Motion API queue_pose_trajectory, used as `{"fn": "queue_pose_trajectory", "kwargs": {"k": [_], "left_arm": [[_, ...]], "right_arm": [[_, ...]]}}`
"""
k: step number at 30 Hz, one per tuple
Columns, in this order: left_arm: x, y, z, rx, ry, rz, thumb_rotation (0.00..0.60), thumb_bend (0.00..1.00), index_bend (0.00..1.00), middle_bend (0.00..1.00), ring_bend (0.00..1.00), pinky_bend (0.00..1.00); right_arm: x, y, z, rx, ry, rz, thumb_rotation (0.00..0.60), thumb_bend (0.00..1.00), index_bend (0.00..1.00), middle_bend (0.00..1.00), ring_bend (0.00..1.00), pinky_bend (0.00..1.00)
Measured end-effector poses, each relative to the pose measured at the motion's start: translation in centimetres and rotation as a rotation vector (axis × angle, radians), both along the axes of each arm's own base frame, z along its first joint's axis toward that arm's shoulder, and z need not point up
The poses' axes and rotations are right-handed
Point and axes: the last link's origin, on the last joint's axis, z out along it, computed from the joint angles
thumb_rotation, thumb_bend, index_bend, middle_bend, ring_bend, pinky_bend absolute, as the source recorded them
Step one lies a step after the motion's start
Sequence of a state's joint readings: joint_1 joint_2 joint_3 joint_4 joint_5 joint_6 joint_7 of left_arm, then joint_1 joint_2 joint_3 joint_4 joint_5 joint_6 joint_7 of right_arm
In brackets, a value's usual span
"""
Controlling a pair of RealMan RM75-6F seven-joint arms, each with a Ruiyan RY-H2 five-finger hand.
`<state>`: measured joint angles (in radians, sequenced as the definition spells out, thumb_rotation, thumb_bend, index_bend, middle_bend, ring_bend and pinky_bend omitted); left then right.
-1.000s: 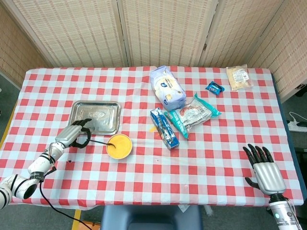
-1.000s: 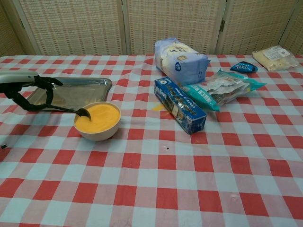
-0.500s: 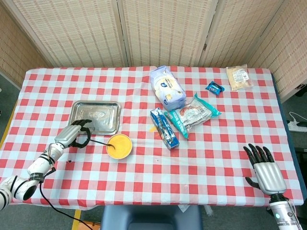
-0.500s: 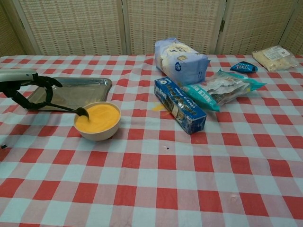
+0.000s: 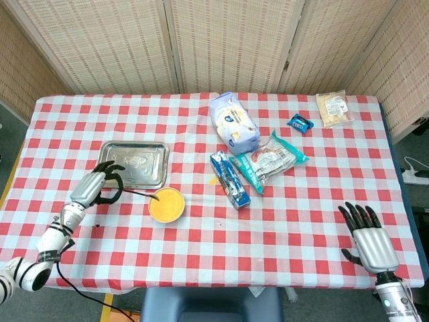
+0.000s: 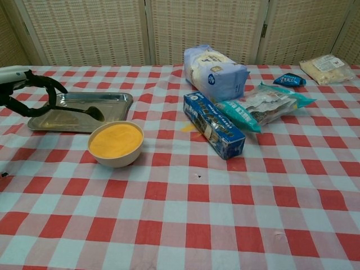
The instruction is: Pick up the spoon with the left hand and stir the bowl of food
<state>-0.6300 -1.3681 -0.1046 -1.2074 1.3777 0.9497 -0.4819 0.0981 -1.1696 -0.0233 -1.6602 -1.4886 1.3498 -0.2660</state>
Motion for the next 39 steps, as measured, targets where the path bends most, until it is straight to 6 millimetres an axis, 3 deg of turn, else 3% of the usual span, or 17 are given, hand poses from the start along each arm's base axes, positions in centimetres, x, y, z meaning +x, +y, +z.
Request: {"fn": "queue_pose_trajectory", "kwargs": {"k": [11,19,29,39], "left_arm": [[1.9,-1.2,-2.9,0.107,0.184,-0.095,0.6,0.71,0.83,0.2,0.0,0.0],[5.1,-0.6,-5.7,0.185,0.237,-0.138,0.6,0.71,0.83,0.2,0.0,0.0],[4.8,0.8,-5.9,0.198,0.258,-0.106,0.6,0.71,0.83,0.21,0.0,0.0],[3.9,0.0,-6.0,0.244,0.362,-0.166,0.6,0.71,0.83,0.22,0.0,0.0]], "right_arm": [[0.2,0.3,0.5,0.004,-0.021,0.013,0.6,0.12,0.0,0.0,0.0,0.0],[0.0,0.3,0.9,-0.002,-0.027,0.008,0.6,0.12,0.0,0.0,0.0,0.0],[-0.2,0.1,0.9,-0.005,-0.022,-0.004,0.6,0.12,0.0,0.0,0.0,0.0],[-0.1,0.1,0.9,-0.009,-0.023,0.002,0.6,0.12,0.0,0.0,0.0,0.0]]}}
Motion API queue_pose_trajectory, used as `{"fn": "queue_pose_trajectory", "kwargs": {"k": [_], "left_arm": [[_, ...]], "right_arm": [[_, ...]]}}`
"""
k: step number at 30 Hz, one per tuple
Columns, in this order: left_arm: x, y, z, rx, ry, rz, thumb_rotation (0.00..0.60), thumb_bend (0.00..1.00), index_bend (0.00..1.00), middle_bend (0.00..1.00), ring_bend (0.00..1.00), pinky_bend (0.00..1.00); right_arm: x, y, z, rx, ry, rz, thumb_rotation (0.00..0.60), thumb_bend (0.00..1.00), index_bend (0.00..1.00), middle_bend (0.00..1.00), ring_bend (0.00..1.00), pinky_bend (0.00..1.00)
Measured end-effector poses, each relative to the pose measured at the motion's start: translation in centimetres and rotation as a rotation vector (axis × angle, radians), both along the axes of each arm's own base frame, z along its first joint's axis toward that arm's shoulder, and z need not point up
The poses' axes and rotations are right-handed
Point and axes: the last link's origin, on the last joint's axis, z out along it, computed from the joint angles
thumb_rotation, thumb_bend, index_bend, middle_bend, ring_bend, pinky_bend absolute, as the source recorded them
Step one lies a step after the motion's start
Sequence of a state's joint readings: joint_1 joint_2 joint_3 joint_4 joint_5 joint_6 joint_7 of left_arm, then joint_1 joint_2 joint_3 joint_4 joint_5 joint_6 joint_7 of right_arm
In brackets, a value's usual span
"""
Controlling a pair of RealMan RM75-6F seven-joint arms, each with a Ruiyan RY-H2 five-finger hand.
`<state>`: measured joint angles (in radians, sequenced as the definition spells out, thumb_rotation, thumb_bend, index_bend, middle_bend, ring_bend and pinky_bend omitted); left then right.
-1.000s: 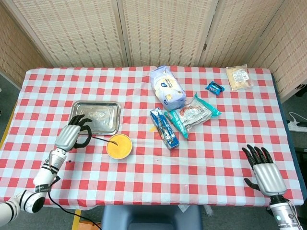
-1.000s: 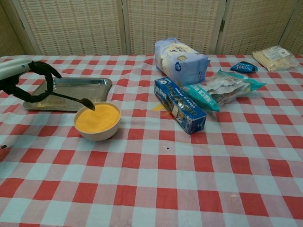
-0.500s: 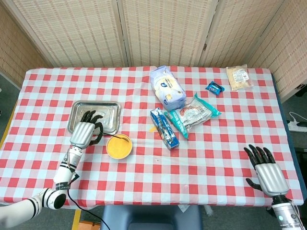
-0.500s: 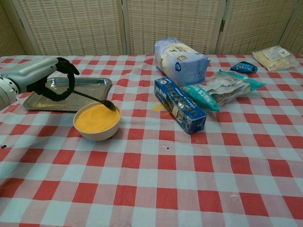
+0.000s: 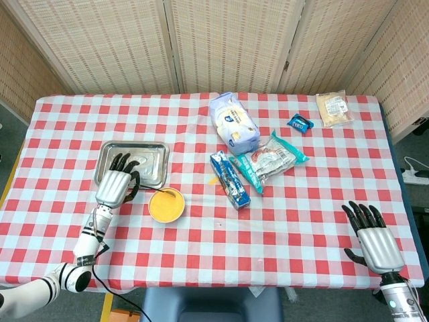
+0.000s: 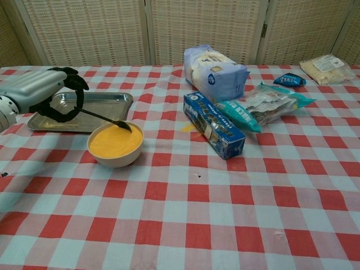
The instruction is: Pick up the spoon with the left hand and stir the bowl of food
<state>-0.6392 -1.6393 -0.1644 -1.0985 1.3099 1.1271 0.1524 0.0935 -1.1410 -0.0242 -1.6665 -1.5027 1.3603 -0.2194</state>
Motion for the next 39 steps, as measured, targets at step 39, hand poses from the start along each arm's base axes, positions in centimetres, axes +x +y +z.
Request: {"fn": "queue_pose_trajectory", "kwargs": {"k": [39], "left_arm": [[-1.0,-0.6,0.9,0.032,-0.045,-0.004,0.6,0.71,0.83,0.23,0.0,0.0]], "right_arm": [[-0.1,0.1,-0.1,-0.003,0.01,-0.005,0.6,0.12,0.0,0.0,0.0,0.0]]}}
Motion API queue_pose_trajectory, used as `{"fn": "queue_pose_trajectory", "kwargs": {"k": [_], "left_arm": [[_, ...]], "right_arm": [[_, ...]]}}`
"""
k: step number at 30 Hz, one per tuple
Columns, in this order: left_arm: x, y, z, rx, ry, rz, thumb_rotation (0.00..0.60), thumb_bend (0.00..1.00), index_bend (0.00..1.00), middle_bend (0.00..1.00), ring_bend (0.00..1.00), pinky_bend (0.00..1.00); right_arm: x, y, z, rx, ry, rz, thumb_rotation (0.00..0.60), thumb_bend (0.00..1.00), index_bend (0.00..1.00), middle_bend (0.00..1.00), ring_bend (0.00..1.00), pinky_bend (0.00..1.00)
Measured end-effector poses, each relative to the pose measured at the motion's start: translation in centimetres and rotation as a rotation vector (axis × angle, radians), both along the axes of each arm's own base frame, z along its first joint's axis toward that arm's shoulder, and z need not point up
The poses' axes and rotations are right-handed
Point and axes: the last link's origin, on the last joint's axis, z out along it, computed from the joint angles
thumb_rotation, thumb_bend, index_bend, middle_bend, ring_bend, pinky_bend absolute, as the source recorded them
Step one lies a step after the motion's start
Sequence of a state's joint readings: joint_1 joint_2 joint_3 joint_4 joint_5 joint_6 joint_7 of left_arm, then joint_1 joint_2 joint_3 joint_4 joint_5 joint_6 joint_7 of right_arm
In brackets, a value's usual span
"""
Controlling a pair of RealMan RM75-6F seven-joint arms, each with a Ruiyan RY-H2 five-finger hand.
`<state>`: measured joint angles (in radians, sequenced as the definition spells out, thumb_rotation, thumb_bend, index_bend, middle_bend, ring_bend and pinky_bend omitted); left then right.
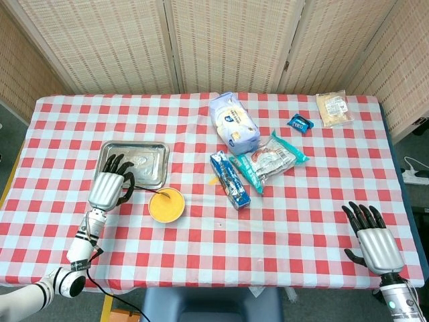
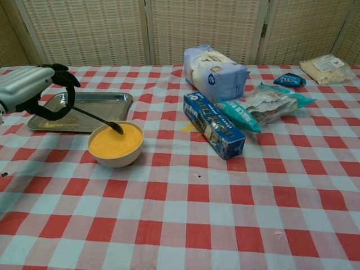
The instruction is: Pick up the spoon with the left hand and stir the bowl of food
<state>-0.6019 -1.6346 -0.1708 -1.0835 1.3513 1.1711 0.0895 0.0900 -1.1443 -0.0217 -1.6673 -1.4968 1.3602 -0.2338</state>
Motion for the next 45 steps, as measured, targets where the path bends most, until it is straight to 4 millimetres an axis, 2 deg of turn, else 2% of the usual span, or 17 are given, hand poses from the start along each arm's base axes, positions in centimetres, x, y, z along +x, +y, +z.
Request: {"fn": "queue_pose_trajectory", "kwargs": {"k": [10,18,24,36,45], "left_arm": [[-0.6,-0.2,-0.6,-0.023,0.036,-0.01,0.6,0.71,0.83,0.23,0.0,0.0],[-2.4,-2.1,0.6,-0.055,0.07,0.01,0.6,0.71,0.83,0.23,0.0,0.0],[-2.7,-3.2,1.2,-0.069,0.063,0.004,0.6,0.71,0.83,0.23,0.0,0.0],[-1.8,-4.9,1.7,-0.128,0.009,-0.01,0.6,0.72,0.83,0.23,0.01,0.0],[-0.5,-4.7,1.9,-0.041,-0.074,-0.064,0.6,0.72,0.83,0.23,0.0,0.0]], "right_arm": [[0.0,0.0,0.0,0.0,0.002,-0.001,0.6,0.12,0.0,0.0,0.0,0.0],[0.3,0.2,-0.3,0.007,0.004,0.012,0.6,0.12,0.0,0.0,0.0,0.0],[0.4,0.2,-0.6,0.016,0.007,0.017,0.6,0.12,0.0,0.0,0.0,0.0],[0.5,0.2,-0.7,0.019,0.005,0.017,0.6,0.12,0.0,0.0,0.0,0.0],[0.5,0.3,-0.6,0.016,0.004,0.018,0.6,0.12,0.0,0.0,0.0,0.0]]}}
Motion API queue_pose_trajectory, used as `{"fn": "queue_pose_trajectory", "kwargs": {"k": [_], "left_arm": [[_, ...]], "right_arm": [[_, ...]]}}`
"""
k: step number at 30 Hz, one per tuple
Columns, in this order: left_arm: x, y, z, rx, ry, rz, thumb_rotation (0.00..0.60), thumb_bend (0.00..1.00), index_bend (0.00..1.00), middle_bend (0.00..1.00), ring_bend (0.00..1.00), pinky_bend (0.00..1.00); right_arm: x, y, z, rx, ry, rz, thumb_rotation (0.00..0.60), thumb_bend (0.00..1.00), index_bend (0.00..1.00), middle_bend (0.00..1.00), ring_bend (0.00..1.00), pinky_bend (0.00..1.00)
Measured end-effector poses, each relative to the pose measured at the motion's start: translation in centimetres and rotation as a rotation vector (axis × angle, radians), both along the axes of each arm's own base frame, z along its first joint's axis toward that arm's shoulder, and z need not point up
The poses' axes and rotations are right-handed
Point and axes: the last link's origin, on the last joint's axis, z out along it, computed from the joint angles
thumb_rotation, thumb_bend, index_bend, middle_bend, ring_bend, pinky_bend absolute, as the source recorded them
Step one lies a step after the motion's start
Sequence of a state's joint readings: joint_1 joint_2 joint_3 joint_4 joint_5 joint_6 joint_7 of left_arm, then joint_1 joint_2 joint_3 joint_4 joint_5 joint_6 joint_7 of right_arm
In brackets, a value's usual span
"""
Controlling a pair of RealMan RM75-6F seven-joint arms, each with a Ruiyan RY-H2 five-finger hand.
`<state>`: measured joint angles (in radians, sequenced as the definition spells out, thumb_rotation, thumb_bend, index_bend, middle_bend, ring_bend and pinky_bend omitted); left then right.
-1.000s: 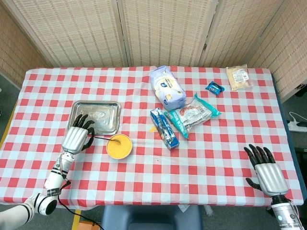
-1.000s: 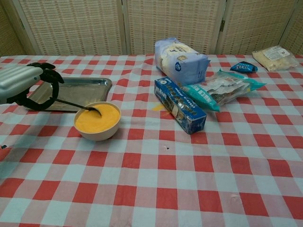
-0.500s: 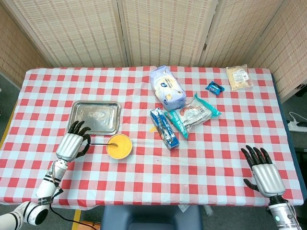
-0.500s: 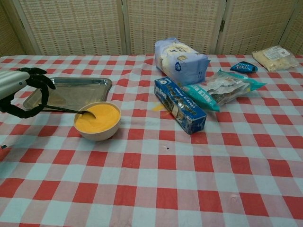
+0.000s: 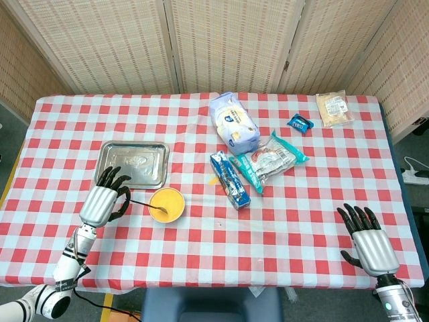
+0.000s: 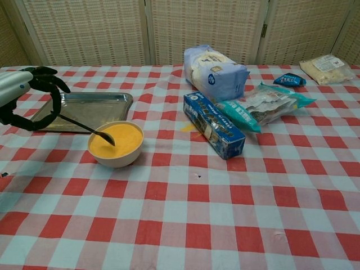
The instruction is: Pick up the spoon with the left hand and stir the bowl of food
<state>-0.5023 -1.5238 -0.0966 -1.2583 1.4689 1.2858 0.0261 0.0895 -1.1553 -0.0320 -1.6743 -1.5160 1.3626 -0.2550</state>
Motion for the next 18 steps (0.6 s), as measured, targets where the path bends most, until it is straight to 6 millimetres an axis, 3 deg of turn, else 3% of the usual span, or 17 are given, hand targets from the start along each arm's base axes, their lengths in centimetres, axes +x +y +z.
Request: {"fn": "queue_pose_trajectory", "kwargs": {"k": [11,18], "left_arm": [[-0.3,-1.1,0.0,-0.001,0.014,-0.014,0.6,0.71,0.83,0.23,0.01,0.0],[-0.7,-0.8,-1.0,0.004,0.052,-0.016,0.6,0.71,0.83,0.23,0.01,0.0]], "right_arm": [[0.1,0.1,0.1,0.0,-0.003,0.006,0.6,0.12,0.0,0.0,0.0,0.0],[0.1,0.1,0.0,0.002,-0.001,0.004,0.6,0.12,0.0,0.0,0.0,0.0]]}}
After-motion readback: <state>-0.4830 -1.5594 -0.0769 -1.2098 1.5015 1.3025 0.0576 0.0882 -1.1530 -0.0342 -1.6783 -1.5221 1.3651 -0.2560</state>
